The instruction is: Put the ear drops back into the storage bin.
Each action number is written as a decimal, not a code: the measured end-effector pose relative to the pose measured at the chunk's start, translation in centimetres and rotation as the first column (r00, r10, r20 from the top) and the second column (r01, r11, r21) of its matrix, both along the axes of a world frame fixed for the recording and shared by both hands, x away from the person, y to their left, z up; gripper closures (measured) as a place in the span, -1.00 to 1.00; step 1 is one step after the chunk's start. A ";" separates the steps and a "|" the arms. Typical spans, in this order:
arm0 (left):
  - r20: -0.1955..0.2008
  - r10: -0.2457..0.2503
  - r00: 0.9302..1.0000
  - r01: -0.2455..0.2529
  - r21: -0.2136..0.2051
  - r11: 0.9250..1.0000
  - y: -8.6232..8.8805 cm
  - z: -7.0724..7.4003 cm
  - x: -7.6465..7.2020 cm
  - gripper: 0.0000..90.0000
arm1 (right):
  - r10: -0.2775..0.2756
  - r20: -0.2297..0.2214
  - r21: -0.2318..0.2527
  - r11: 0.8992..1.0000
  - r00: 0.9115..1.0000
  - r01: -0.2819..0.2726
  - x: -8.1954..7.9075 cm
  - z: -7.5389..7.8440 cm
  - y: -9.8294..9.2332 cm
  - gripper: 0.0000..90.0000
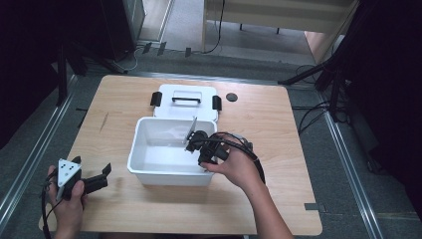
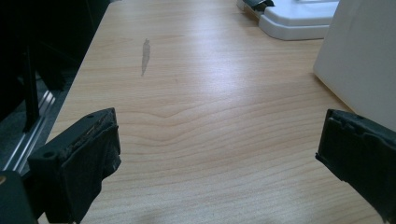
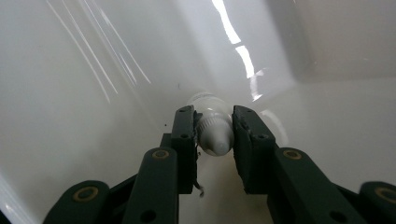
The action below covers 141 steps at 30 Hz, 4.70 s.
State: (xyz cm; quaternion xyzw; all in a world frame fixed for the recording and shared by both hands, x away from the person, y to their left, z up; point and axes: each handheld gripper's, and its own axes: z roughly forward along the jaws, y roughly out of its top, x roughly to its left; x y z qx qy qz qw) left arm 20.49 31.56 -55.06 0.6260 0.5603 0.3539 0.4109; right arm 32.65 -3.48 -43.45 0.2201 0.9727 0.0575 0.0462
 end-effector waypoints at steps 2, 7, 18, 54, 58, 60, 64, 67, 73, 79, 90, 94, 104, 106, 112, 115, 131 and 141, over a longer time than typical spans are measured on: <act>0.000 0.000 1.000 0.000 0.000 1.000 0.0 0.0 0.0 -1.00 | 0.005 0.000 0.000 1.000 1.000 -0.005 0.0 0.0 0.0 0.58; 0.000 0.000 1.000 0.000 0.000 1.000 0.0 0.0 0.0 -1.00 | -0.001 -0.009 0.006 1.000 1.000 0.001 0.0 0.0 -0.1 0.59; 0.000 0.000 1.000 0.000 0.000 1.000 0.0 0.0 0.0 -1.00 | 0.007 -0.032 0.043 0.999 0.999 -0.005 -0.1 0.6 -0.2 0.27; 0.003 -0.001 1.000 0.001 0.009 1.000 -0.1 0.0 0.0 -1.00 | -0.121 0.059 0.168 0.980 0.991 0.110 -0.5 7.6 -5.7 0.23; 0.002 -0.001 1.000 0.001 0.009 1.000 -0.1 0.0 0.0 -1.00 | -0.147 0.058 0.158 0.978 0.987 0.136 -0.5 7.6 -6.7 0.23; 0.003 -0.001 1.000 0.001 0.009 1.000 -0.1 0.0 0.0 -1.00 | -0.156 0.056 0.157 0.977 0.986 0.146 -0.5 7.5 -7.2 0.22; 0.003 -0.001 1.000 0.001 0.006 1.000 -0.1 0.0 0.0 -1.00 | -0.174 0.045 0.152 0.974 0.984 0.165 -0.4 7.0 -8.1 0.19; 0.002 -0.001 1.000 0.000 0.006 1.000 -0.1 0.0 0.0 -1.00 | -0.182 0.042 0.146 0.974 0.982 0.174 -0.5 6.5 -8.7 0.18; 0.001 -0.001 1.000 0.001 0.009 1.000 0.0 0.0 0.0 -1.00 | -0.201 0.072 0.150 0.971 0.977 0.188 -0.7 5.3 -10.0 0.22; 0.002 -0.001 1.000 0.001 0.010 1.000 -0.1 0.0 0.0 -1.00 | -0.247 0.093 0.190 0.955 0.965 0.227 -1.0 3.8 -11.7 0.18; 0.002 -0.001 1.000 0.001 0.015 1.000 -0.1 0.0 0.0 -1.00 | -0.361 0.102 0.279 0.905 0.927 0.322 -1.7 0.6 -15.6 0.17; -0.002 -0.004 1.000 0.004 0.013 1.000 -0.1 0.0 0.0 -1.00 | -0.391 0.090 0.328 0.880 0.916 0.343 -2.0 -0.7 -16.8 0.14; 0.001 -0.002 1.000 0.002 0.014 1.000 -0.1 0.0 0.0 -1.00 | -0.527 0.048 0.456 0.767 0.848 0.451 -3.0 -3.6 -19.8 -0.06; 0.003 -0.001 1.000 0.001 0.014 1.000 -0.1 0.0 0.0 -1.00 | -0.563 0.036 0.500 0.726 0.826 0.473 -3.1 -4.1 -20.7 -0.16; 0.000 -0.001 1.000 0.001 0.013 1.000 -0.1 0.0 0.0 -1.00 | -0.644 0.014 0.630 0.600 0.765 0.493 -3.9 -5.8 -23.7 -0.22; -0.001 -0.001 1.000 0.001 0.013 1.000 -0.1 0.0 0.0 -1.00 | -0.675 0.026 0.687 0.548 0.737 0.478 -4.5 -6.6 -25.0 -0.25; -0.001 0.000 1.000 0.000 0.014 1.000 -0.1 0.0 0.0 -1.00 | -0.842 0.154 0.872 0.362 0.517 0.330 -8.4 -10.7 -30.3 -0.41; -0.004 0.002 1.000 -0.001 0.013 1.000 -0.1 0.0 0.0 -1.00 | -0.893 0.154 0.899 0.304 0.422 0.314 -10.0 -11.1 -31.6 -0.46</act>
